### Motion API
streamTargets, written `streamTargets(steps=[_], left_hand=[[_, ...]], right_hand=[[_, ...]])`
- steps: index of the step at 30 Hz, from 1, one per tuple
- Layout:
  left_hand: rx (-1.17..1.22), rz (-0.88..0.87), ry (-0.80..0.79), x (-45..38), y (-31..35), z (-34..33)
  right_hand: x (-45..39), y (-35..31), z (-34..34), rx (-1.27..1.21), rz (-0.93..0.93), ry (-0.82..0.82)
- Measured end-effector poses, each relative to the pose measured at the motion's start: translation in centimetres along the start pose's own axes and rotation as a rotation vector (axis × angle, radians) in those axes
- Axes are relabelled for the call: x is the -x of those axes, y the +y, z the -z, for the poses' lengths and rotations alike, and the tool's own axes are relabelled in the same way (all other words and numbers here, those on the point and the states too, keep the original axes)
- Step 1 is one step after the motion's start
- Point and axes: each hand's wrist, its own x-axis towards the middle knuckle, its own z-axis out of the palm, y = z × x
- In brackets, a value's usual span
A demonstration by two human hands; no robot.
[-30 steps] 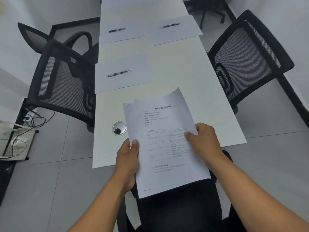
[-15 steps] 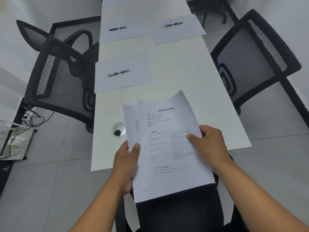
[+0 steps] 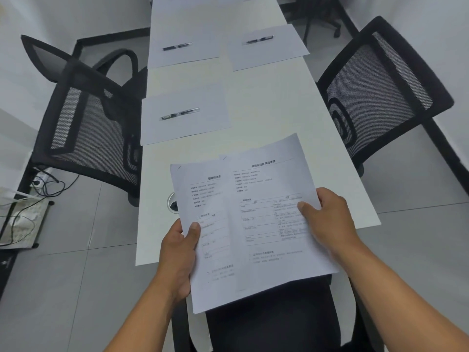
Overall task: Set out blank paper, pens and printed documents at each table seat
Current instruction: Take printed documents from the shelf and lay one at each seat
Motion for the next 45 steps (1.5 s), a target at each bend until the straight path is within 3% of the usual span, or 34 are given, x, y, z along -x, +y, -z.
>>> streamTargets(steps=[15,34,45], left_hand=[[0.003,0.007,0.089,0.5,-0.6,3.8],[-0.071,0.039,0.018,0.1,-0.8,2.2],[-0.088,0.023,-0.004,0.0,-0.1,1.4]], right_hand=[[-3.7,2.0,3.5,0.202,-0.036,0.154],[-4.7,2.2,1.1,0.260,-0.007,0.053],[-4.6,2.9,0.0,0.318,-0.043,0.098]])
